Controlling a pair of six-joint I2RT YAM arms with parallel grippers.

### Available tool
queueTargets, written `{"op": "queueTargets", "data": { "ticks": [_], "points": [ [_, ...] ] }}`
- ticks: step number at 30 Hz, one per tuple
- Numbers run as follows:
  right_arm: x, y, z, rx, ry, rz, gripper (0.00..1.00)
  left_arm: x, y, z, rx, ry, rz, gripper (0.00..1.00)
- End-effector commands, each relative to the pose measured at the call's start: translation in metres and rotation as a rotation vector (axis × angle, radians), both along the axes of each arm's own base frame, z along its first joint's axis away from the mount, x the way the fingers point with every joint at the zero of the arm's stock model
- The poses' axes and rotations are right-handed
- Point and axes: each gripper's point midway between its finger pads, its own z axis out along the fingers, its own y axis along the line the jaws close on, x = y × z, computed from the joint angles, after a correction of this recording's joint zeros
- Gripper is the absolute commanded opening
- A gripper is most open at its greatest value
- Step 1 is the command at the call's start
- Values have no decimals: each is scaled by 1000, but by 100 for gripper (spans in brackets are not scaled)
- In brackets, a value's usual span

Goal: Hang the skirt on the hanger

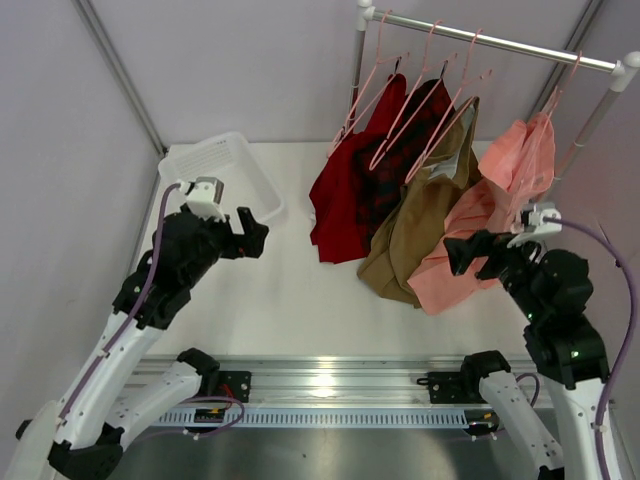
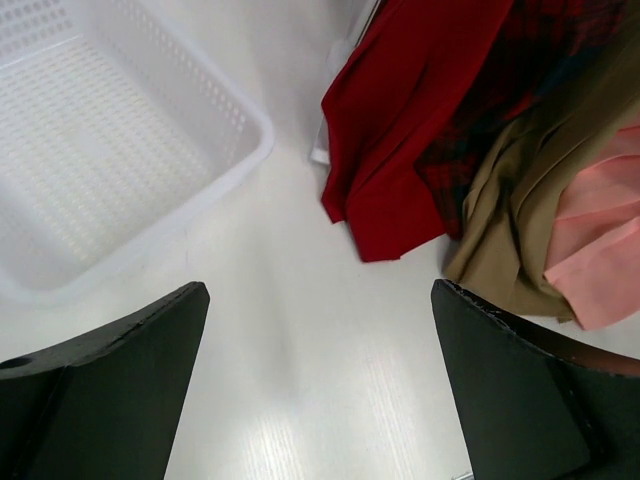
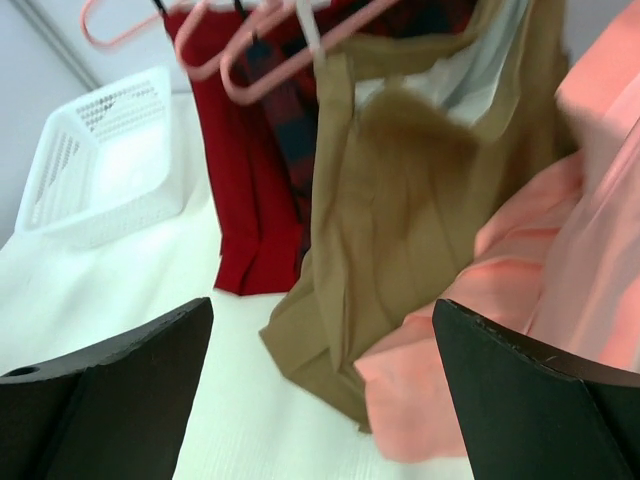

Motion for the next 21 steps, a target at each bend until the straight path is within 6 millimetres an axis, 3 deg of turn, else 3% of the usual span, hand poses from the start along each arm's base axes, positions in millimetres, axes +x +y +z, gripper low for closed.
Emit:
{"op": "queueTargets", "data": {
  "ticks": [1, 2, 3, 7, 12, 15, 21],
  "points": [
    [-8, 16, -12, 105, -72, 74, 99, -8, 18, 2, -23, -71, 71, 99],
    [-10, 18, -21, 120, -68, 81, 99, -9, 21, -11, -21, -61, 81, 99],
    [-13, 19, -42, 161, -39, 75, 99, -15, 24, -6, -45, -86, 89, 99],
    [-19, 21, -67, 254, -22, 64, 100, -24, 35, -20, -51, -78, 128, 99],
    [-14, 5, -74, 316, -26, -55, 100, -32, 48, -42, -40, -48, 183, 99],
    [-11, 4, -86, 323, 14, -71, 99, -35, 52, -50, -35, -46, 194, 99],
    [-5, 10, -84, 349, 11, -52, 99, -37, 55, -54, -38, -63, 203, 99]
  ]
}}
